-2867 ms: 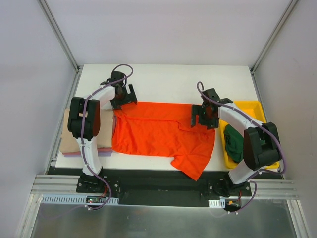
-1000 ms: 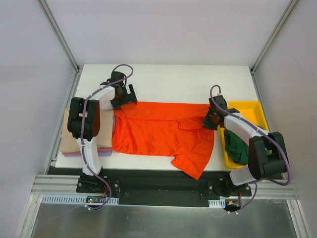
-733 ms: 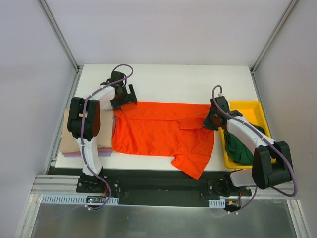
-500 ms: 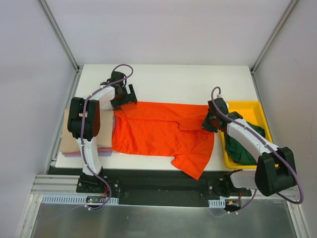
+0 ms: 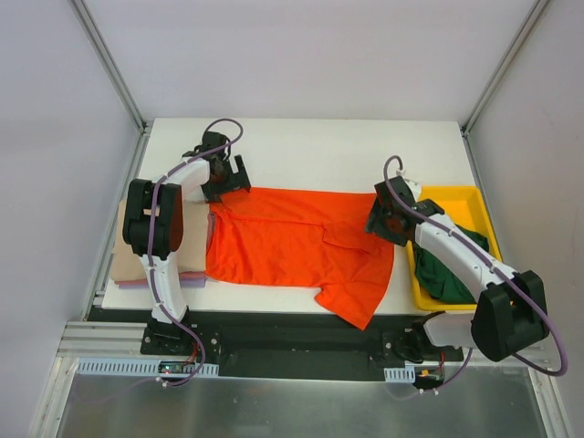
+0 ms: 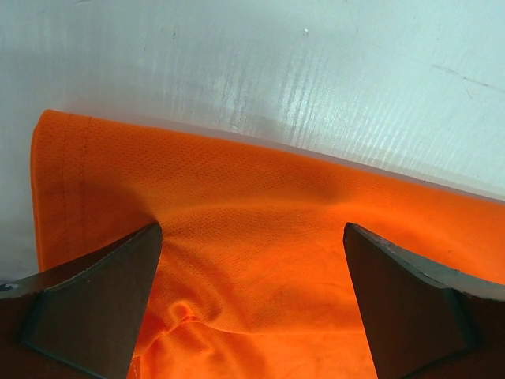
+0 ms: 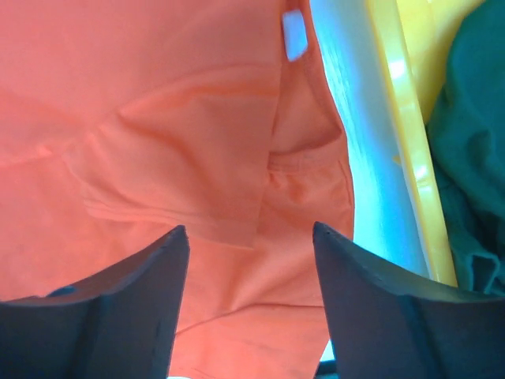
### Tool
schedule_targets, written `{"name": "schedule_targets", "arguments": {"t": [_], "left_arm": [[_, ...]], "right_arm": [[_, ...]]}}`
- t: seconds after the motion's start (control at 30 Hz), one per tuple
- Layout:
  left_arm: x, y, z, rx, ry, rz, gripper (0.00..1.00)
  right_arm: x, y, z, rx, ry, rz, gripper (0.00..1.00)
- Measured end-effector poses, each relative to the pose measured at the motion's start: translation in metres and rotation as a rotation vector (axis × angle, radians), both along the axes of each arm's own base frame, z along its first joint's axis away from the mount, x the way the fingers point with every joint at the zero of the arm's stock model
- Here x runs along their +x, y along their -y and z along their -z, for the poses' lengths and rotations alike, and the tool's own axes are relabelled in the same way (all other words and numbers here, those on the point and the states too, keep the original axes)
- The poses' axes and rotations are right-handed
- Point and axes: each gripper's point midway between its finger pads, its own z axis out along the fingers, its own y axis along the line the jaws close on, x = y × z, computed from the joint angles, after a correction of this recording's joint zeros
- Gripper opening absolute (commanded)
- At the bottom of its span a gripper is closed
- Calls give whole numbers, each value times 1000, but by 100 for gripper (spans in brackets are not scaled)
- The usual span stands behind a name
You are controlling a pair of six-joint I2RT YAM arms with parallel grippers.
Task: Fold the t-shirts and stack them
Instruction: Fold the flattened tshirt in 1/3 of the way
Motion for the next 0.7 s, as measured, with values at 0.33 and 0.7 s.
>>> {"name": "schedule_targets", "arguments": {"t": [0.33, 0.7], "left_arm": [[-1, 0, 0, 2, 0, 7, 99], [-2, 5, -1, -22, -3, 30, 99]], "right_arm": [[60, -33, 0, -1, -27, -150, 96], [115, -44, 65, 100, -240, -211, 96]]}}
